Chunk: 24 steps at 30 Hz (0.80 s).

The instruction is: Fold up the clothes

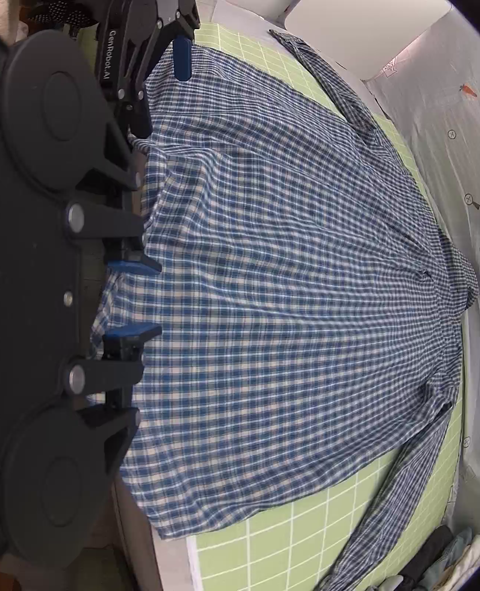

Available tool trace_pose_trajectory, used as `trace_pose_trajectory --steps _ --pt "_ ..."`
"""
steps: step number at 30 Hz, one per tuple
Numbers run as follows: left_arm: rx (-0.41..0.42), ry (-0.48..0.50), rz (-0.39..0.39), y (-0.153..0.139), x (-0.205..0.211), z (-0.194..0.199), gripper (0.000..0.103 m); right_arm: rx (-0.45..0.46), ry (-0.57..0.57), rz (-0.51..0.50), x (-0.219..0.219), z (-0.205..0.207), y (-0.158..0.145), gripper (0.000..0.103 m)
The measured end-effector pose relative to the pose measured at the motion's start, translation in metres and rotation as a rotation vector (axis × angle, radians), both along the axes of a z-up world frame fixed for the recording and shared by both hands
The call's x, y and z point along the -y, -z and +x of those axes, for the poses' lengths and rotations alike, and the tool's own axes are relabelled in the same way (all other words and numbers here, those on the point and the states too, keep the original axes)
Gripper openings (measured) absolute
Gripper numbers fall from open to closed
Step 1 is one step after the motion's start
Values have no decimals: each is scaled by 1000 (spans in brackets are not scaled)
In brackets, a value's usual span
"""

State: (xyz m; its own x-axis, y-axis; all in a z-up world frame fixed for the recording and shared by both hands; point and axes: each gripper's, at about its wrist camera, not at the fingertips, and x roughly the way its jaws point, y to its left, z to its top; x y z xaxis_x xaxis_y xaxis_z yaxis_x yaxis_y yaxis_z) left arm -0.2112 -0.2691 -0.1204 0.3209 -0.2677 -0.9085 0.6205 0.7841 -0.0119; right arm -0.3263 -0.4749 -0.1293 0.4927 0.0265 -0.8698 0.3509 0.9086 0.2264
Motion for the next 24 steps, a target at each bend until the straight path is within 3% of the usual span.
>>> trace_pose_trajectory --steps 3,7,10,14,21,24 --pt "6 -61 -44 -6 0 10 103 18 1 10 2 9 -2 36" --pt "20 -36 67 6 10 16 103 -26 -14 10 0 18 3 36" --pt "-5 -60 50 6 6 17 103 -18 -24 -12 0 19 -3 41" --pt "-24 -149 -21 -2 3 34 103 -5 -25 -76 15 31 -13 71" --pt "131 -310 -42 -35 1 71 103 29 -11 -116 58 73 -18 95" --pt "186 -409 -44 -44 -16 87 103 62 -30 -113 70 94 -12 100"
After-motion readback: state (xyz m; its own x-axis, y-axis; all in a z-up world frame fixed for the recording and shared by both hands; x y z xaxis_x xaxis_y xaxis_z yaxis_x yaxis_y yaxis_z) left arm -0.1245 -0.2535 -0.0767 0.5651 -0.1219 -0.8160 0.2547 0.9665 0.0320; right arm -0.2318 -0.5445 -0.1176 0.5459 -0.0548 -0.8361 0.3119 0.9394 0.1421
